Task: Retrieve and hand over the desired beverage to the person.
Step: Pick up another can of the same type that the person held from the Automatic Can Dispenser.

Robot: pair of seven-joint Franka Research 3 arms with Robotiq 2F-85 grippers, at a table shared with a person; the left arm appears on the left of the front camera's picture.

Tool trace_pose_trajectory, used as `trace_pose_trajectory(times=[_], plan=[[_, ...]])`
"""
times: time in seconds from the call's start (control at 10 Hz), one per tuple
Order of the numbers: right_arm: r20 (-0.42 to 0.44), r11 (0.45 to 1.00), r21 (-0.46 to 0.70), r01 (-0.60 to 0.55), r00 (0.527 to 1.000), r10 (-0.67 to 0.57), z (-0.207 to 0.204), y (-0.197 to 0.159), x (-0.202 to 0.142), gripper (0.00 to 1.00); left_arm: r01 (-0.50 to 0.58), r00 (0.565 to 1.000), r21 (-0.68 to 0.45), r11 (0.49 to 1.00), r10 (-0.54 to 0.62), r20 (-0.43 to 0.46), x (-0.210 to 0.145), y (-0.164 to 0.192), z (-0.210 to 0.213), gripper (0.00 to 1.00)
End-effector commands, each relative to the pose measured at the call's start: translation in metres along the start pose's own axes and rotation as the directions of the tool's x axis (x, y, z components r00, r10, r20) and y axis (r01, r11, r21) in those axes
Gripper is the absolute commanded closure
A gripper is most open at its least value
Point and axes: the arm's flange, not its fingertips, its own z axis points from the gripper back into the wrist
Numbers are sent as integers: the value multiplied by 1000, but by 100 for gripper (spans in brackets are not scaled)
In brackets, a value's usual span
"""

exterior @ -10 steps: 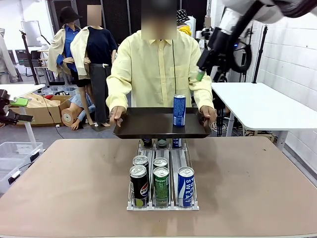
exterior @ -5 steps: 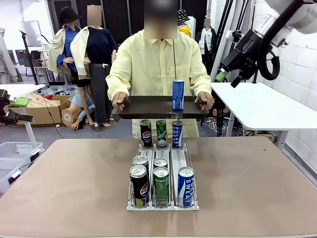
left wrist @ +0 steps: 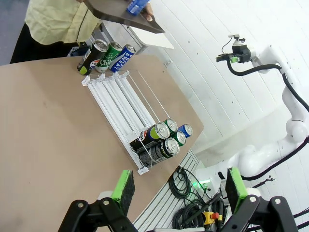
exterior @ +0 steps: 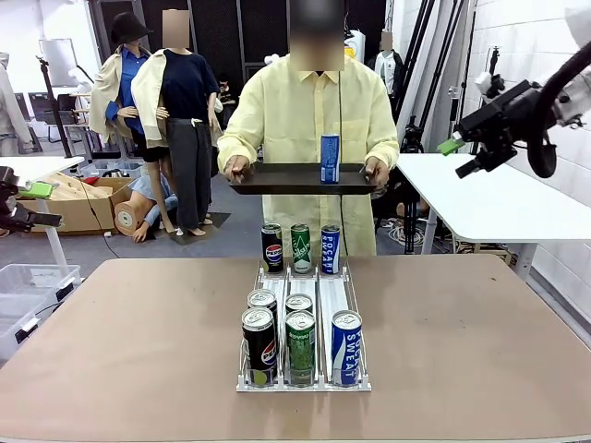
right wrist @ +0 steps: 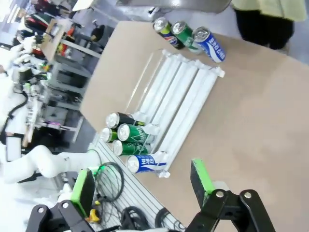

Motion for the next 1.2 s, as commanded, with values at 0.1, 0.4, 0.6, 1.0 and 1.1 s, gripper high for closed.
trace_pose_trajectory(times=[0.1, 0.4, 0.6, 1.0, 1.1], plan=[[35, 989, 143, 21, 999, -26, 3, -26, -11, 0, 6, 1000, -19, 1000, -5, 18, 1, -2, 1, 0], [46, 965, 247, 89, 994, -103, -3, -65, -25, 0, 6, 1000, -19, 1000, -5, 18, 1, -2, 1, 0], [26, 939, 320, 130, 989, -145, -8, -90, -44, 0, 6, 1000, -19, 1000, -5, 18, 1, -2, 1, 0], [5, 902, 402, 157, 985, -174, -27, -105, -75, 0, 6, 1000, -19, 1000, -5, 18, 1, -2, 1, 0], [6, 907, 395, 148, 987, -163, -32, -106, -80, 0, 6, 1000, -19, 1000, -5, 18, 1, -2, 1, 0]])
